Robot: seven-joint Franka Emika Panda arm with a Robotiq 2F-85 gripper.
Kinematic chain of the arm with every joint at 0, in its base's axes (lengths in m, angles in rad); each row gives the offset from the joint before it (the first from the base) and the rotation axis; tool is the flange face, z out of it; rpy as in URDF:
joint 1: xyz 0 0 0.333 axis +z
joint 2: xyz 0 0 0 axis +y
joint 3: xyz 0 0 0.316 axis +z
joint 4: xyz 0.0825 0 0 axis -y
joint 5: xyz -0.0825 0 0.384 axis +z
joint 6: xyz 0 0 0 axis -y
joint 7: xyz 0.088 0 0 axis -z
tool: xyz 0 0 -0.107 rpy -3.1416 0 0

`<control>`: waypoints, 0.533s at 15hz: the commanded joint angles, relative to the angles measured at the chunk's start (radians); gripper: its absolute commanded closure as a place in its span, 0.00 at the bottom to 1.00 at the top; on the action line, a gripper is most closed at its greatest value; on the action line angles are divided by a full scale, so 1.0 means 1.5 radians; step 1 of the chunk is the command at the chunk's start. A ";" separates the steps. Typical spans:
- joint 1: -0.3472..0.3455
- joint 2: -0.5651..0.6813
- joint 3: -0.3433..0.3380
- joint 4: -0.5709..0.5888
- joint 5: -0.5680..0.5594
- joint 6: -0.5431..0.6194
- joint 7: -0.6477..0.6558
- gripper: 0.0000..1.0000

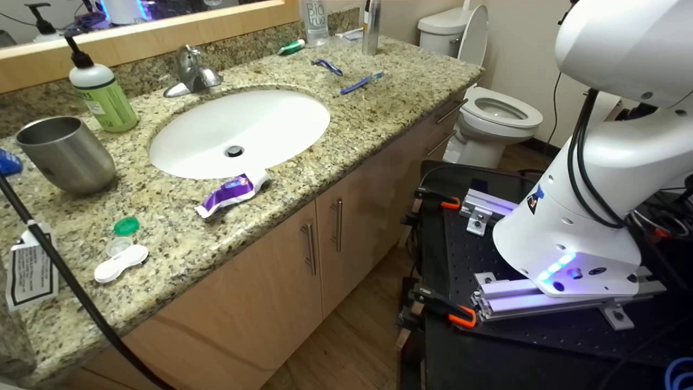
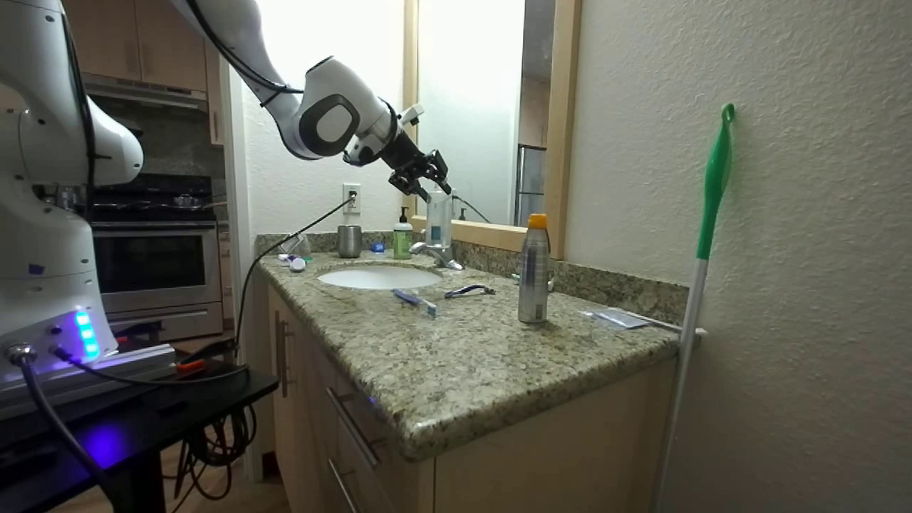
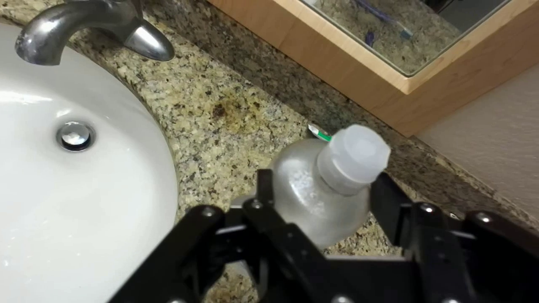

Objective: Place the toothbrush and the clear bottle on the right side of the counter

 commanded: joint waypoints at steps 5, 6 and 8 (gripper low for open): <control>0.049 0.009 -0.059 -0.003 0.008 -0.031 -0.002 0.65; 0.062 0.008 -0.074 -0.005 0.009 -0.036 0.000 0.65; 0.082 0.027 -0.097 -0.005 0.006 -0.023 0.000 0.65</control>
